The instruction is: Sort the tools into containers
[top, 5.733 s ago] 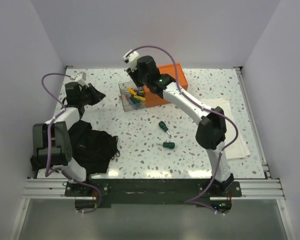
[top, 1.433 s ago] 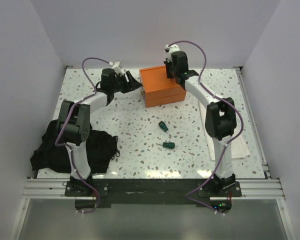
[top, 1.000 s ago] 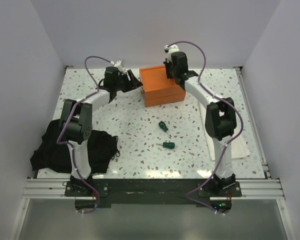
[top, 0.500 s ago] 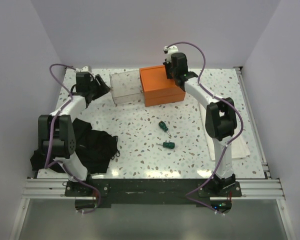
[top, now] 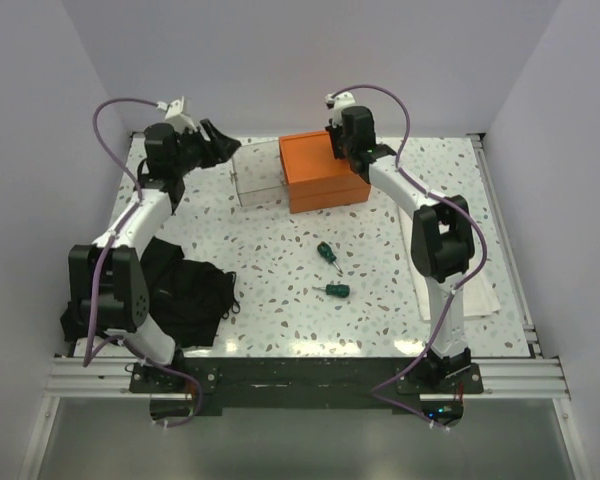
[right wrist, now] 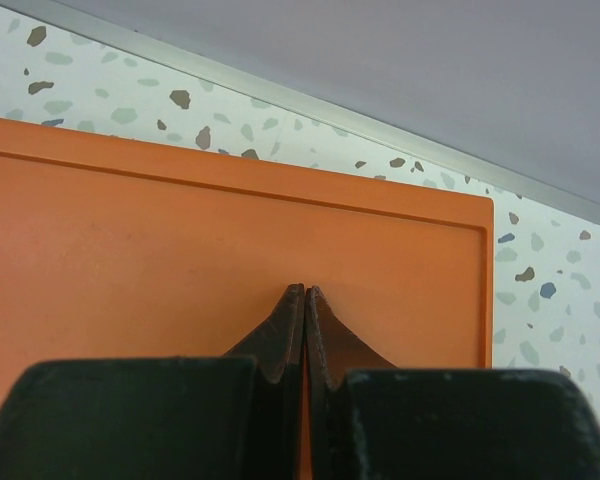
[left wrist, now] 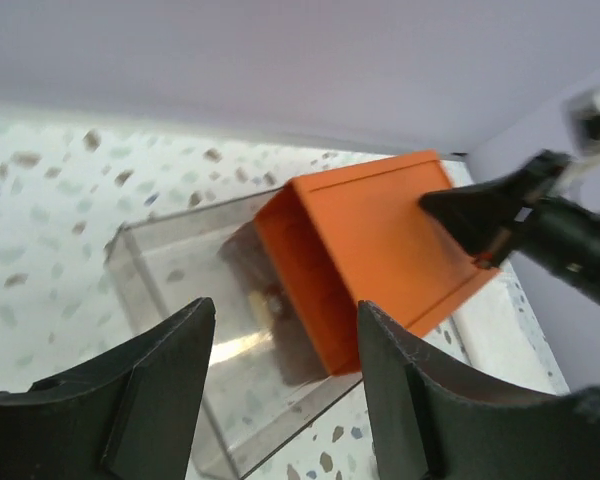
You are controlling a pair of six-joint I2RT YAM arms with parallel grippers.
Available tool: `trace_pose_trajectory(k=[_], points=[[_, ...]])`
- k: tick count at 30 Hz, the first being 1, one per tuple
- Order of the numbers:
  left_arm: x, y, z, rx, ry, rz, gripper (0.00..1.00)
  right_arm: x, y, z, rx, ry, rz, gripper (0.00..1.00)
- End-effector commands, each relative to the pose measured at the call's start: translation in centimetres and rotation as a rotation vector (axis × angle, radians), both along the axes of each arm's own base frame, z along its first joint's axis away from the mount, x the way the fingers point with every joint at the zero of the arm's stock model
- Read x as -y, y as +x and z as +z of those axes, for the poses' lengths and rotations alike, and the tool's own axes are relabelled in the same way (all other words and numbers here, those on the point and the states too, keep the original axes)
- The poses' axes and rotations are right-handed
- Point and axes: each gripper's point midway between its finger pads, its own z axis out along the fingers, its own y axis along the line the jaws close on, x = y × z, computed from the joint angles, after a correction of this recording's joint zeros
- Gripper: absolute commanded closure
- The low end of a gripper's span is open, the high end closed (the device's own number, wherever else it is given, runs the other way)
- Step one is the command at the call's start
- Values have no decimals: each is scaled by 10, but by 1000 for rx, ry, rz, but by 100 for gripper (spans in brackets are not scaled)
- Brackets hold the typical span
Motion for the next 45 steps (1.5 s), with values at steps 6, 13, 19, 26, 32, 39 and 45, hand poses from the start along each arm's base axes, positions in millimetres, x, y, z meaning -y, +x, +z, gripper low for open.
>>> trace_pose_trajectory(k=[6, 13, 19, 26, 32, 39, 45], points=[[142, -104, 20, 374, 329, -779, 37, 26, -40, -72, -246, -153, -18, 100], [185, -174, -41, 589, 569, -1219, 36, 24, -35, -49, -216, -109, -21, 100], [206, -184, -88, 679, 733, -1565, 32, 22, -35, -50, -224, -92, -18, 100], [224, -191, -141, 823, 844, -1681, 34, 29, -36, -45, -223, -77, -30, 100], [250, -181, -162, 864, 855, -1615, 34, 29, -35, -40, -237, -23, -39, 100], [271, -175, -187, 810, 851, -1631, 35, 28, -38, -45, -258, -8, -34, 100], [268, -169, -219, 631, 887, -1661, 45, 30, -36, -41, -263, 33, -53, 100]])
